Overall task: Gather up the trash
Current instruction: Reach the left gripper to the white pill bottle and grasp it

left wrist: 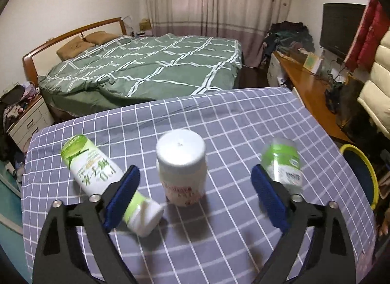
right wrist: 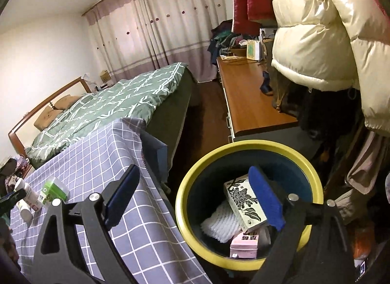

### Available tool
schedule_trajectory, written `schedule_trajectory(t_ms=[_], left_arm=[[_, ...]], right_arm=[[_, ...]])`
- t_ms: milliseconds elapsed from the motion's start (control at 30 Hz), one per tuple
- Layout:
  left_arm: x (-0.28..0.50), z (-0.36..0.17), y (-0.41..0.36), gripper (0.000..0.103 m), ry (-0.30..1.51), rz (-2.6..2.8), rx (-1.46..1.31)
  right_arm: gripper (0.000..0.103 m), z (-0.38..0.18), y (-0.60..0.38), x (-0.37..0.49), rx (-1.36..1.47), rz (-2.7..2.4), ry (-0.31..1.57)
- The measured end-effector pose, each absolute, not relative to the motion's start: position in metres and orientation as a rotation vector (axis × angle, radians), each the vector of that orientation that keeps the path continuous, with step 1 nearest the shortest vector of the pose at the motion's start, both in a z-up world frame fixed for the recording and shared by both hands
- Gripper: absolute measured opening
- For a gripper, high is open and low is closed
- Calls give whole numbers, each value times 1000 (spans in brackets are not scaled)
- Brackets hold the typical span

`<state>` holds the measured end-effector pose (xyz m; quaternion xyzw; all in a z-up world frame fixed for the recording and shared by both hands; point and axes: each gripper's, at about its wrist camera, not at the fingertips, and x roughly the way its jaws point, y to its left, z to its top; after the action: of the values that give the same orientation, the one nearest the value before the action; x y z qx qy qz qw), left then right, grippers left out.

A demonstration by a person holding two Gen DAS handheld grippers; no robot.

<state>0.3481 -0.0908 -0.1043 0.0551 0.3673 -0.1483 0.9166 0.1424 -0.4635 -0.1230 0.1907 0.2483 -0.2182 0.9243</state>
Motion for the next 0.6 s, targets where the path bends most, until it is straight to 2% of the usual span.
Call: schedule_trajectory(t_ms=[133, 367, 500, 600], left_arm=[[366, -112, -91, 72, 782, -296, 109], [382, -124, -96, 59, 817, -305, 116], [386, -130, -96, 47, 827, -298, 119], [384, -129, -98, 47, 830, -304, 121]], right_arm=[[86, -125, -465, 144, 400, -442, 513], [86, -125, -464, 145, 399, -439, 514], [86, -126, -464, 145, 401, -438, 512], [86, -126, -463, 145, 401, -437, 511]])
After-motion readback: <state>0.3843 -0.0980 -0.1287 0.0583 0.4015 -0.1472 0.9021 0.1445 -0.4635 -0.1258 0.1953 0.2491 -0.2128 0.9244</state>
